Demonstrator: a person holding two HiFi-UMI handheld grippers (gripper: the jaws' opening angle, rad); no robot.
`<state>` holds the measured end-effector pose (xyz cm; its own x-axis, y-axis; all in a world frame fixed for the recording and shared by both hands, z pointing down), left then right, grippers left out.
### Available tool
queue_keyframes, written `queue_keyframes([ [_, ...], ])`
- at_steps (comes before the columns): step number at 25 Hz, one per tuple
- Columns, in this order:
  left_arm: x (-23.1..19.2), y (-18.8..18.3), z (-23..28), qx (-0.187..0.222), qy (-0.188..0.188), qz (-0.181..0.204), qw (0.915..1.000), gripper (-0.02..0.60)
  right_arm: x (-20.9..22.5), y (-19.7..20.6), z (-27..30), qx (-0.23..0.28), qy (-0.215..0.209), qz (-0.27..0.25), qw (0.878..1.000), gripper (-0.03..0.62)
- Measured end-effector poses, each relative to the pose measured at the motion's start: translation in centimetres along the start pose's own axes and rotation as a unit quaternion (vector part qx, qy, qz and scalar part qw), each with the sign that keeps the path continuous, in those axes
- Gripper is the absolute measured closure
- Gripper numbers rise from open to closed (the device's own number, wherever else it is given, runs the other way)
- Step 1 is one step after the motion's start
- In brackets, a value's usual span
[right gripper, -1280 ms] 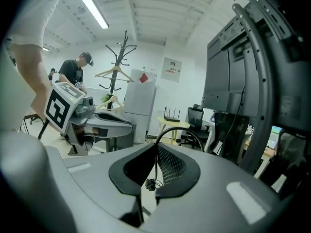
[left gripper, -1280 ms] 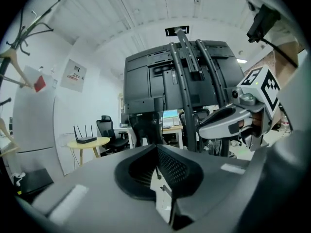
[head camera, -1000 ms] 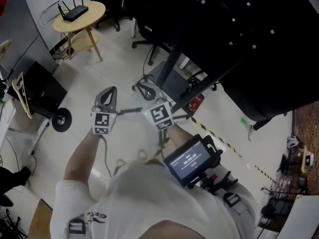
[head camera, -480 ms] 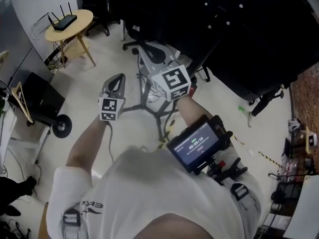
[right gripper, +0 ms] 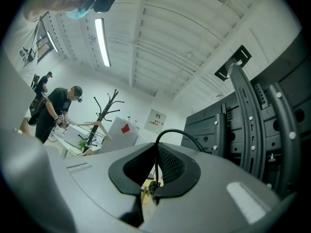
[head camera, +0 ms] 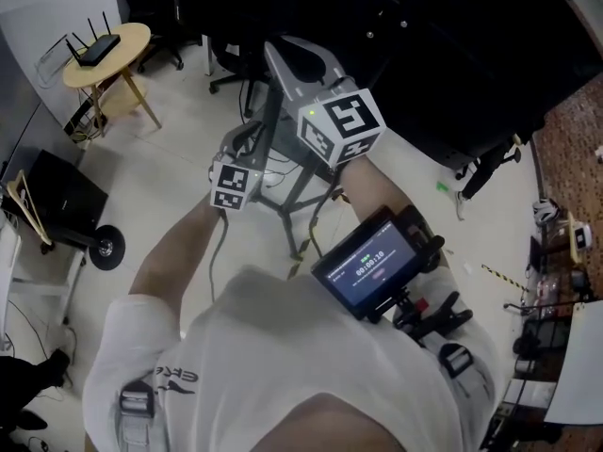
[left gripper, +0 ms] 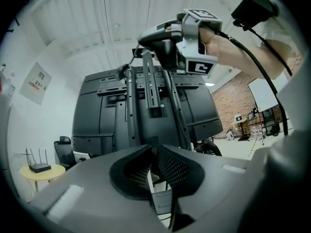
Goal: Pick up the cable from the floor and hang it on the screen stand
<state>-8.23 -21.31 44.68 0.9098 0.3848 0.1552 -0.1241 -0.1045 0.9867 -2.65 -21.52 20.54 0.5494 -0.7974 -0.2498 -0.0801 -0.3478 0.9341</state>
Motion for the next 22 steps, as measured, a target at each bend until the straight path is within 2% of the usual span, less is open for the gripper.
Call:
queue_keyframes([
  [5,1.8,1.0,3.2,-0.014,0.060,-0.012,0.9980,0.428,0.9,-1.3,-0.1,0.006,0.009,0.005,1.000,0.563],
  [8,3.2,2.1,5.0,-0.030,0.093,-0.008,0.9951,0.371,1.4,-2.2,-0.1,0.009,0.014,0.009,1.000,0.563],
  [13,5.1,3.5,7.1,-0.039,0.119,-0.003,0.9921,0.357,2.2,-3.6,-0.3,0.019,0.022,0.014,0.999,0.563],
  [22,6.8,5.1,10.1,-0.056,0.139,0.002,0.9888,0.367,3.0,-4.9,-0.7,0.023,0.032,0.018,0.999,0.563],
])
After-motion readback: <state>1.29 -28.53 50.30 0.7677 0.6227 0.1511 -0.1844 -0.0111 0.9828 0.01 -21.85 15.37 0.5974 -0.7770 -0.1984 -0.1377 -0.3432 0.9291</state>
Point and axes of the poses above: the fingertips, and each gripper's own axes: z forward along the fingers, x to its right, y out of its underside, the point moved 6 cm from there along -z, backward along the fingers, and after that the axes turned 9 degrees about y, right-handed, at the moved point
